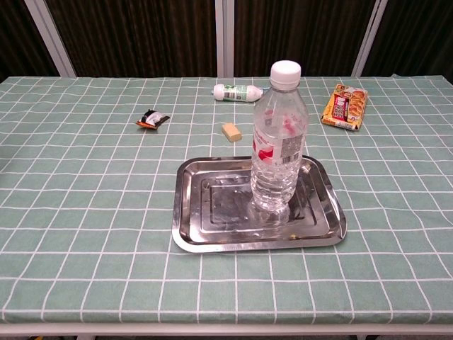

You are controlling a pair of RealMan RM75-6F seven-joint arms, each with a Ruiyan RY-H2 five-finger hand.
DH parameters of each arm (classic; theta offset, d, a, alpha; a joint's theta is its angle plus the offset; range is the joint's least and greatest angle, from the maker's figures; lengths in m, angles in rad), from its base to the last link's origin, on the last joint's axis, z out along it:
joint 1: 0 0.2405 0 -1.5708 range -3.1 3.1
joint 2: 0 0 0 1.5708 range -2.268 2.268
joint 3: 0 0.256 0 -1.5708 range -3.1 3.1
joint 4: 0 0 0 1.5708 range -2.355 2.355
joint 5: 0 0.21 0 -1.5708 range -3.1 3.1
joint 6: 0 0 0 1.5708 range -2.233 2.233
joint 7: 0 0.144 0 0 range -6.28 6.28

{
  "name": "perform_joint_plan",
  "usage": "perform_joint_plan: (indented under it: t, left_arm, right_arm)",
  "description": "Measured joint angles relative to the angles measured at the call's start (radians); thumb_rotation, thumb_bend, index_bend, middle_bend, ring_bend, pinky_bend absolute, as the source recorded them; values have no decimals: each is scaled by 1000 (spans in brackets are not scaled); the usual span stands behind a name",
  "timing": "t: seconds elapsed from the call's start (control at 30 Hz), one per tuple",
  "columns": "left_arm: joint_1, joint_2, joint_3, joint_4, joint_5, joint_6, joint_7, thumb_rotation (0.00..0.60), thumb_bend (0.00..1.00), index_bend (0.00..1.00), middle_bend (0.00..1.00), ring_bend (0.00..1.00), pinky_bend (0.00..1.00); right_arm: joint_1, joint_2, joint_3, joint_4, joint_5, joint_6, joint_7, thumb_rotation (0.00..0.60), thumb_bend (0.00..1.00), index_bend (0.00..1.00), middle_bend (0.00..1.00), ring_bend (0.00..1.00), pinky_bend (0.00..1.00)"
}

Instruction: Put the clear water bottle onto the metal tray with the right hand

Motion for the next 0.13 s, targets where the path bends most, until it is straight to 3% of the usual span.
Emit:
perform_joint_plan:
  t: [0.13]
  left_arm:
    - [-9,6,-4,-8,-5,-13,2,600,271,164,180,87,189]
  right_arm:
    - [-65,14,-11,-4,-13,70,41,600,0,0,81,0,0]
